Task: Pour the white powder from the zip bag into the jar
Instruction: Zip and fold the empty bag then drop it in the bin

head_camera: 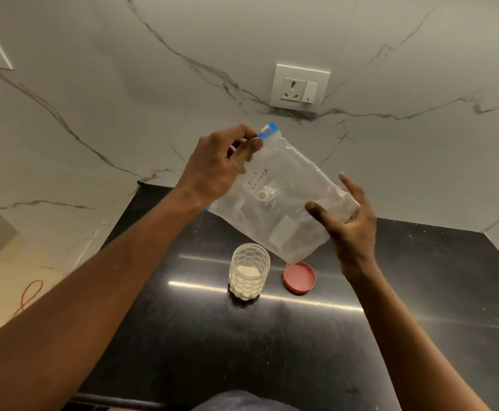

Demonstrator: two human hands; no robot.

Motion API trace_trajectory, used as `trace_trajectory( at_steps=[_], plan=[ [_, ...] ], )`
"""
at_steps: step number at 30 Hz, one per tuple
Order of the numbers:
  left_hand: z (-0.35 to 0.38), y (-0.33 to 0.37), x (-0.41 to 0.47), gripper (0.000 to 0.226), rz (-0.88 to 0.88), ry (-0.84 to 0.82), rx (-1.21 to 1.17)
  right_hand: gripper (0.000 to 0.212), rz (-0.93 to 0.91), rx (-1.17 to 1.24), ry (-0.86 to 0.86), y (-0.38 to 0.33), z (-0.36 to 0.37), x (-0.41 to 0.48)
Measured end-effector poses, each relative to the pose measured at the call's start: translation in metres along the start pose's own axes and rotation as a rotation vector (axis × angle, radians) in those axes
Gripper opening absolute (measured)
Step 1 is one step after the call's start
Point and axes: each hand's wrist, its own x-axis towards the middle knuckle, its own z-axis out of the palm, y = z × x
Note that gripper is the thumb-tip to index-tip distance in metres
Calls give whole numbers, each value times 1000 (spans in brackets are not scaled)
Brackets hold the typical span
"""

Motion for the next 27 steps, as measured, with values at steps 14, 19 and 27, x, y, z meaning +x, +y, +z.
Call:
trace_trajectory(
  at_steps=[14,19,27],
  plan=[
    [-17,0,-5,23,87,-260,221,26,-226,-50,-169,-43,53,22],
    [-15,1,-13,22,54,-335,227,15,-199,76,-192,-41,62,20],
    [-5,9,-26,21,88,-314,73,19,-18,241,-204,-50,62,8]
  ],
)
